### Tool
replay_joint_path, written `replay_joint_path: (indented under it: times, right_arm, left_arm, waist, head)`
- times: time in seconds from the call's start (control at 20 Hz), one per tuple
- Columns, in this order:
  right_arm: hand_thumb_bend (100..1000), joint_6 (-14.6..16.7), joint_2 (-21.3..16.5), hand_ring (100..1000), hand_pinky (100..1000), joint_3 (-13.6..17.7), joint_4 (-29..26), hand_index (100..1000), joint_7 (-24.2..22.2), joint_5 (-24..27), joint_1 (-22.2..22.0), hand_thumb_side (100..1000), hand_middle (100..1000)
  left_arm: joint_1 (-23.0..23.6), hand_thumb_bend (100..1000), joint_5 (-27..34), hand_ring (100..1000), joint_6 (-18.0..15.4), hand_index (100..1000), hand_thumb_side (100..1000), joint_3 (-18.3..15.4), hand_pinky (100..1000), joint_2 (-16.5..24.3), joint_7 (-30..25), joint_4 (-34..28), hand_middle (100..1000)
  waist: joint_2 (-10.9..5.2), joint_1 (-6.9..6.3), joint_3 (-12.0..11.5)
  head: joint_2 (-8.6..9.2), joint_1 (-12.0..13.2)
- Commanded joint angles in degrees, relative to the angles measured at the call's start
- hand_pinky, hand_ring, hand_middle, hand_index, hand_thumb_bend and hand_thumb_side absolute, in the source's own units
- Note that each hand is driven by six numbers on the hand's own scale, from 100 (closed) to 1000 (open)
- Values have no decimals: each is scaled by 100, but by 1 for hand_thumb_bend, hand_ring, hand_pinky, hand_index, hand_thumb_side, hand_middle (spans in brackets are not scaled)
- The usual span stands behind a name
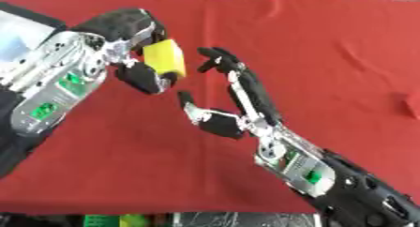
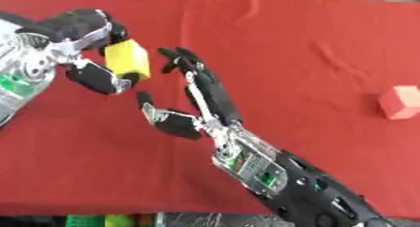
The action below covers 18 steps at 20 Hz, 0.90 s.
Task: Pick up the objects with one hand, pass them to the other hand, and then place them into the box on the other side of the table.
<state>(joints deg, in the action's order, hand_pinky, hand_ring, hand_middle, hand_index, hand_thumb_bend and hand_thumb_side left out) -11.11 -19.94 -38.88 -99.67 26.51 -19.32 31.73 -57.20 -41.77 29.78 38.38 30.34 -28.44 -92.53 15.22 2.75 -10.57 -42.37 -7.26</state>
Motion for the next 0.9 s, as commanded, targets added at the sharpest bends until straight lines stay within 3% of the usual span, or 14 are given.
replay_joint_path:
  times: [0.05, 0.2, 0.3, 0.45, 0.55, 0.9]
  right_arm:
    - [295, 50, -109, 963, 796, 63, -162, 897, 70, 71, 41, 345, 631]
    - [331, 95, -191, 952, 790, 64, -222, 879, 100, 227, 24, 258, 612]
    - [331, 100, -266, 948, 787, 91, -300, 868, 99, 306, 19, 250, 608]
    - [357, 17, -334, 938, 798, 128, -404, 796, 17, 384, -6, 197, 556]
    - [363, -43, -362, 938, 797, 146, -486, 794, -58, 419, -19, 160, 557]
    - [336, -72, -438, 929, 778, 288, -785, 794, -65, 670, -70, 146, 559]
  left_arm:
    - [-38, 223, 51, 517, 52, 400, 111, -259, 642, 309, 133, -108, 384]
    - [51, 230, 114, 520, 113, 404, 106, -418, 653, 655, 320, -156, 388]
    - [134, 216, 181, 517, 164, 403, 102, -572, 652, 870, 468, -142, 387]
    - [260, 162, 364, 510, 285, 403, 107, -882, 642, 1153, 691, -218, 384]
    - [367, 145, 497, 509, 391, 405, 105, -1087, 640, 1339, 832, -292, 387]
    - [887, 102, 759, 503, 712, 404, 110, -1696, 634, 1897, 1343, -226, 388]
  waist:
    - [-105, -40, 14]
    - [-108, -56, 25]
    - [-110, -58, 30]
    - [-109, -49, 34]
    - [-104, -42, 31]
    - [-107, -18, 40]
  head:
    - [60, 18]
    - [74, 47]
    - [84, 72]
    - [107, 127]
    - [137, 165]
    - [243, 375]
